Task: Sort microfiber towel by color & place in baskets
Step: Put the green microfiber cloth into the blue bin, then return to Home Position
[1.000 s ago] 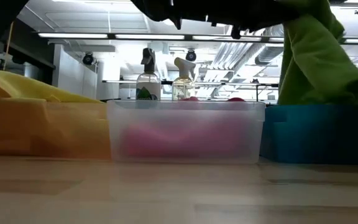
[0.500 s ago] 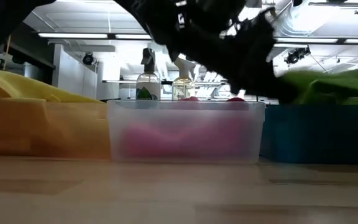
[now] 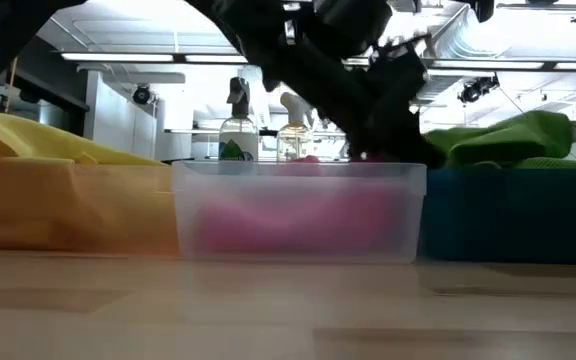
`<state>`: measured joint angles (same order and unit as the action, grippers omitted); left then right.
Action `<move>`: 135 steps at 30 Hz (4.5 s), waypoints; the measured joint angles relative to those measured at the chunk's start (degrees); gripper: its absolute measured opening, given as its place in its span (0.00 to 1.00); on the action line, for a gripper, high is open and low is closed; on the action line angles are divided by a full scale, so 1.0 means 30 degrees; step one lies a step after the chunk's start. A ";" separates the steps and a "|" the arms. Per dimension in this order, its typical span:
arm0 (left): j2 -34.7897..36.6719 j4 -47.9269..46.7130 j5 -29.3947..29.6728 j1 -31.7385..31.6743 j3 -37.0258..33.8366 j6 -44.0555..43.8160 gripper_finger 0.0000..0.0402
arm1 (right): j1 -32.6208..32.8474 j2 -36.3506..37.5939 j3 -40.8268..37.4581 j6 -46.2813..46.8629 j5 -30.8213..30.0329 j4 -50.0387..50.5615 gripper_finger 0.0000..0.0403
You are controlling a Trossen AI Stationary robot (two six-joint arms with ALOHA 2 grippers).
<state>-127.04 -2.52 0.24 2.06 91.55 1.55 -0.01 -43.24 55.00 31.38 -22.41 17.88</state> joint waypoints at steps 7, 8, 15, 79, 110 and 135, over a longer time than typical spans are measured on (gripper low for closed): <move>0.2020 -0.0886 -0.0995 -0.0203 0.0022 -0.0010 0.41 | 0.0000 0.0005 0.0000 0.0440 0.0004 0.0944 0.64; 0.2266 -0.1096 -0.1151 -0.0209 0.0022 -0.0010 0.43 | 0.0000 0.0007 0.0000 0.0552 0.0007 0.1096 0.64; 0.4946 -0.7440 -0.1562 -0.0731 0.0022 0.1551 0.50 | 0.0006 -0.0085 0.0000 0.3109 0.0044 0.4274 0.64; 2.9250 0.4471 -0.4082 -0.6024 -1.9704 -0.4994 0.04 | 0.4278 -0.7314 0.1042 1.2520 -0.1745 1.1617 0.01; 3.7640 0.8803 0.9281 0.2420 -3.0286 -0.8519 0.00 | -0.1625 -0.7315 0.1035 0.3431 0.6282 0.1692 0.01; 3.8910 0.8659 0.7084 0.0158 -3.0286 -0.6798 0.00 | 0.0103 0.4630 -0.9816 0.3965 0.5639 -0.3933 0.00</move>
<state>-10.31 23.45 21.50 2.54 0.69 -18.85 0.30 -29.35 25.55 43.28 -5.49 6.08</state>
